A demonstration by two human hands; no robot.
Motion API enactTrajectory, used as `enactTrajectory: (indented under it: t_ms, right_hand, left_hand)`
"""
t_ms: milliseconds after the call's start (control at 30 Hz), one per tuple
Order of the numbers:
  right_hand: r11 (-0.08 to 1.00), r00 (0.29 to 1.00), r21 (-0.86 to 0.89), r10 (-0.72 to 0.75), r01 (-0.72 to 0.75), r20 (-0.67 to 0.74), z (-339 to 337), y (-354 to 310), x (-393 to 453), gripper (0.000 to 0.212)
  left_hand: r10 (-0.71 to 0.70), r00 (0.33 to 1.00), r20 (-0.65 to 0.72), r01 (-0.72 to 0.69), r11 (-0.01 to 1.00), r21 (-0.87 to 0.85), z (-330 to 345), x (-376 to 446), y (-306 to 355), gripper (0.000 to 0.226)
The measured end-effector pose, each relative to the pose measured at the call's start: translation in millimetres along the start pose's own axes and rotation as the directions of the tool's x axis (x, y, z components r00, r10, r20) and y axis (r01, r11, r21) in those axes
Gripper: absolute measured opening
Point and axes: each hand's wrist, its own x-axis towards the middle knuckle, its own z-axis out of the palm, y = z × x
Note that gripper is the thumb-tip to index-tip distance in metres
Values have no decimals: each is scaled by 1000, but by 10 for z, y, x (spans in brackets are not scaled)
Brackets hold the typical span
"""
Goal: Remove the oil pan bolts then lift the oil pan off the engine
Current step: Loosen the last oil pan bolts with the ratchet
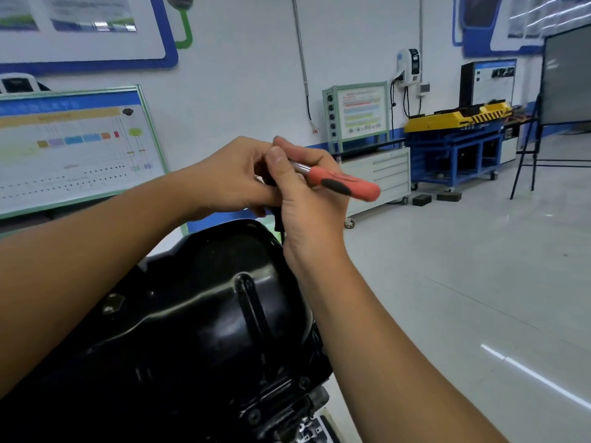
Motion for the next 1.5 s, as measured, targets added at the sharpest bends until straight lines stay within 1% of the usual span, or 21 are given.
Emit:
enactTrajectory:
  t_ms: [67, 167, 233, 267, 300, 400, 467, 533, 600, 700, 767, 833, 933, 1000, 1067, 1133, 1200, 1300, 1400, 1467, 1500]
  right_hand:
    - [992, 996, 99, 80, -75, -50, 34, -14, 52, 3]
    - [971, 975, 146, 202, -187, -95, 60, -73, 131, 18]
    - [970, 981, 160, 189, -181, -36, 51, -91, 108, 13]
    - [975, 987, 156, 158, -156, 5, 20, -74, 89, 7]
    - [982, 992, 139, 119, -124, 48, -9, -62, 57, 5]
    - [995, 990, 60, 77, -85, 118, -47, -34, -19, 24]
    - [991, 991, 93, 85, -95, 105, -37, -12, 2, 18]
    - [976, 990, 168, 142, -142, 9, 9, -36, 43, 10]
    - [968, 981, 184, 185, -173, -53, 25, -52, 72, 15]
    - [982, 993, 148, 115, -117, 24, -46, -70, 23, 6]
    - [996, 996, 71, 53, -59, 76, -98, -64, -15, 19]
    - [998, 995, 55, 33, -38, 96, -92, -54, -26, 20]
    - [979, 990, 147, 138, -142, 38, -58, -75, 25, 15]
    - [969, 981, 154, 190, -192, 29, -72, -87, 49, 12]
    - [973, 985, 153, 163, -171, 65, -119, -99, 44, 8]
    - [985, 990, 131, 99, -112, 102, -167, -82, 25, 18]
    - [992, 990, 92, 81, -92, 118, -171, -65, 22, 21]
    - [973, 985, 163, 147, -160, 87, -160, -46, 61, 3]
    - [963, 981, 197, 165, -182, 101, -188, -39, 60, 6]
    - [975, 985, 170, 126, -144, 117, -186, -25, 40, 19]
    - [981, 986, 139, 116, -132, 117, -175, -14, 37, 20]
  left_hand:
    - [-13, 1000, -11, 13, 999, 32, 15, 16, -13, 32]
    - [-60, 998, 16, 61, 998, -15, 7, 4, -37, 26]
    - [-77, 996, 36, 80, 994, -73, -16, -33, -44, 34]
    - [-82, 996, 35, 85, 993, -80, -23, -39, -39, 40]
    - [-79, 997, 22, 81, 995, -63, -20, -39, -28, 40]
    - [-65, 997, -52, 65, 998, 4, 15, -10, -13, 21]
    - [-86, 994, -66, 87, 996, 12, 32, -2, 6, 19]
    - [-125, 992, -14, 125, 992, -10, 21, -3, 11, 25]
    - [-145, 989, 39, 146, 989, -33, 7, -25, 27, 28]
    - [-140, 990, 10, 140, 990, -30, 37, -46, 58, 29]
    - [-108, 994, -28, 109, 994, 6, 76, -41, 71, 22]
    - [-94, 995, -45, 95, 995, 25, 100, -26, 69, 20]
    - [-138, 990, -16, 137, 990, -18, 78, -26, 48, 24]
    - [-171, 985, 16, 172, 982, -75, 62, -48, 39, 24]
    - [-167, 986, 32, 169, 980, -107, 60, -52, 50, 26]
    - [-133, 991, 24, 135, 987, -89, 80, -40, 76, 30]
    - [-120, 993, -1, 120, 992, -47, 102, -26, 90, 29]
    - [-180, 984, -2, 180, 983, -40, 97, -34, 94, 21]
    - [-214, 976, 28, 215, 976, -44, 54, -57, 82, 19]
    - [-212, 977, -4, 211, 977, -27, 52, -50, 83, 22]
    - [-208, 978, -32, 208, 978, -9, 62, -41, 81, 23]
